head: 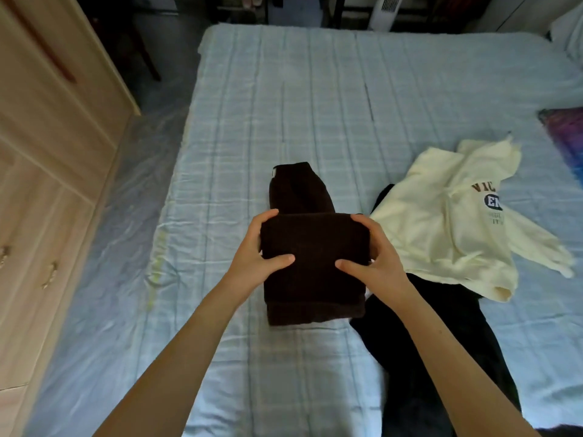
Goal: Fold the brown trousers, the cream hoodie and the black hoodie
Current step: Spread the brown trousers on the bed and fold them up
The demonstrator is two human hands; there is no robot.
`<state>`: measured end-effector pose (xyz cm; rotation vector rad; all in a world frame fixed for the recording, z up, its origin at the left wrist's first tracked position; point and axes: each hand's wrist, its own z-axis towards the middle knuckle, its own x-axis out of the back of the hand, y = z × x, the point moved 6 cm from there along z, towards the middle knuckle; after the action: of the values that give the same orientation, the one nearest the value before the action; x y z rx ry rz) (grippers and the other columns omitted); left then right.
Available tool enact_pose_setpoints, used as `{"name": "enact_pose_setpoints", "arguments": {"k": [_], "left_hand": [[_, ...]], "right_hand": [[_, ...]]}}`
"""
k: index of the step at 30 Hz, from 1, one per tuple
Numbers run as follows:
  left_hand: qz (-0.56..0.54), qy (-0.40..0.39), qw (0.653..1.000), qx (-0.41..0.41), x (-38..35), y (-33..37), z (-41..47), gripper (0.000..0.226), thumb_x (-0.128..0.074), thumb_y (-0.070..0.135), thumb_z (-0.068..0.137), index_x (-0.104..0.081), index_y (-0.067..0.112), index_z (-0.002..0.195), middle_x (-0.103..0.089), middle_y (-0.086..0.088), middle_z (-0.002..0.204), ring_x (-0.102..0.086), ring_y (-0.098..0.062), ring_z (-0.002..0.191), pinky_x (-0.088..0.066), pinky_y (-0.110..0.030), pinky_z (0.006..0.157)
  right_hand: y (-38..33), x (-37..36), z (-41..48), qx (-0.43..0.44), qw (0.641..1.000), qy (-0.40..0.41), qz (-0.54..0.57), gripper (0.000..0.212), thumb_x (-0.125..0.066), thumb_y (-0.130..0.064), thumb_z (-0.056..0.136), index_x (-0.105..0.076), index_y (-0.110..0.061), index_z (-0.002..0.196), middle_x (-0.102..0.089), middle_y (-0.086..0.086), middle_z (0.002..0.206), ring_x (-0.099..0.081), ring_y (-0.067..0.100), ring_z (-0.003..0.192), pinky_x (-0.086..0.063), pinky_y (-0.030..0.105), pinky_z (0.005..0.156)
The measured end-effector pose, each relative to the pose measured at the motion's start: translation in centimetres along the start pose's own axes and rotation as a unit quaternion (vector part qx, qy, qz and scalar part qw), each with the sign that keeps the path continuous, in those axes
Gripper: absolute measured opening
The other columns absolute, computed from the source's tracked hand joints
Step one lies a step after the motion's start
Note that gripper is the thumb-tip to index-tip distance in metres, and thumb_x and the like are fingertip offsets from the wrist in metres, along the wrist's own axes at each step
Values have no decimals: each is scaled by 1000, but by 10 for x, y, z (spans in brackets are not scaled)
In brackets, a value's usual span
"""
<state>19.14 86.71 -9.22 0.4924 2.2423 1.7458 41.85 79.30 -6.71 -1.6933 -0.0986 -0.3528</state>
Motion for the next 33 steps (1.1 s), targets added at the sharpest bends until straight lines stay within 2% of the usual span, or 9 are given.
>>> {"name": "enact_pose_setpoints", "arguments": {"k": [4, 8, 12, 17, 21, 23, 27, 30, 33], "left_hand": [[-2, 2, 1000, 1, 6, -2, 78, 81, -82, 8, 76, -44, 54, 131, -54, 18, 128, -56, 11, 109, -52, -12, 81], [-8, 17, 1000, 3, 16, -16, 155, 80, -81, 6, 77, -45, 50, 133, -54, 15, 128, -57, 10, 108, -54, -18, 87], [-14, 45, 999, 16, 32, -58, 233, 78, -80, 3, 78, -46, 49, 130, -55, 14, 127, -57, 3, 113, -54, -20, 88], [-26, 86, 995, 52, 32, -151, 307, 78, -77, 0, 79, -43, 48, 132, -53, 5, 134, -57, -11, 119, -53, -32, 96], [-14, 121, 991, 55, 35, -196, 335, 77, -80, 5, 77, -44, 52, 127, -54, 12, 130, -57, 2, 113, -52, -16, 85], [-4, 113, 992, 52, 34, -199, 341, 77, -80, 5, 77, -43, 50, 128, -53, 13, 129, -57, 7, 109, -50, -10, 82], [-13, 93, 993, 70, 32, -187, 333, 82, -79, 5, 79, -39, 48, 135, -53, 10, 132, -57, -4, 117, -51, -12, 84], [-66, 71, 992, 83, 38, -173, 319, 90, -80, 10, 80, -32, 57, 140, -57, 8, 132, -63, -5, 114, -55, -21, 88], [-98, 73, 989, 82, 43, -161, 300, 95, -83, 17, 78, -28, 63, 140, -67, 4, 126, -65, -8, 114, -56, -23, 86]], "right_hand": [[16, 6, 75, 3, 1000, 4, -11, 77, -81, -5, 77, -47, -39, 137, -55, -20, 132, -55, 1, 122, -48, 15, 97], [46, 5, 154, -9, 1000, -6, -14, 78, -82, -6, 77, -45, -40, 137, -55, -28, 127, -54, -2, 121, -49, 16, 96], [95, -10, 239, -14, 999, -26, -23, 78, -81, -6, 78, -45, -43, 137, -54, -24, 131, -54, -1, 122, -50, 26, 102], [189, -48, 306, -25, 999, -36, -26, 78, -74, 4, 81, -40, -29, 143, -47, -10, 143, -48, 8, 132, -41, 41, 113], [230, -55, 328, -45, 998, -24, -30, 78, -75, -1, 82, -40, -40, 140, -48, -16, 140, -49, 0, 128, -44, 34, 111], [234, -54, 333, -53, 998, -29, -34, 78, -75, 0, 82, -40, -38, 140, -48, -14, 140, -49, 0, 128, -44, 34, 111], [221, -50, 324, -64, 997, -28, -26, 80, -74, 2, 83, -38, -30, 147, -45, -9, 146, -46, 5, 134, -40, 39, 115], [207, -45, 315, -81, 997, -11, 2, 86, -78, -3, 82, -35, -38, 148, -53, -14, 139, -54, 1, 125, -48, 33, 107], [195, -36, 300, -100, 994, 37, 15, 82, -81, -13, 81, -39, -49, 143, -65, -30, 112, -64, -4, 104, -54, 15, 81]]}}
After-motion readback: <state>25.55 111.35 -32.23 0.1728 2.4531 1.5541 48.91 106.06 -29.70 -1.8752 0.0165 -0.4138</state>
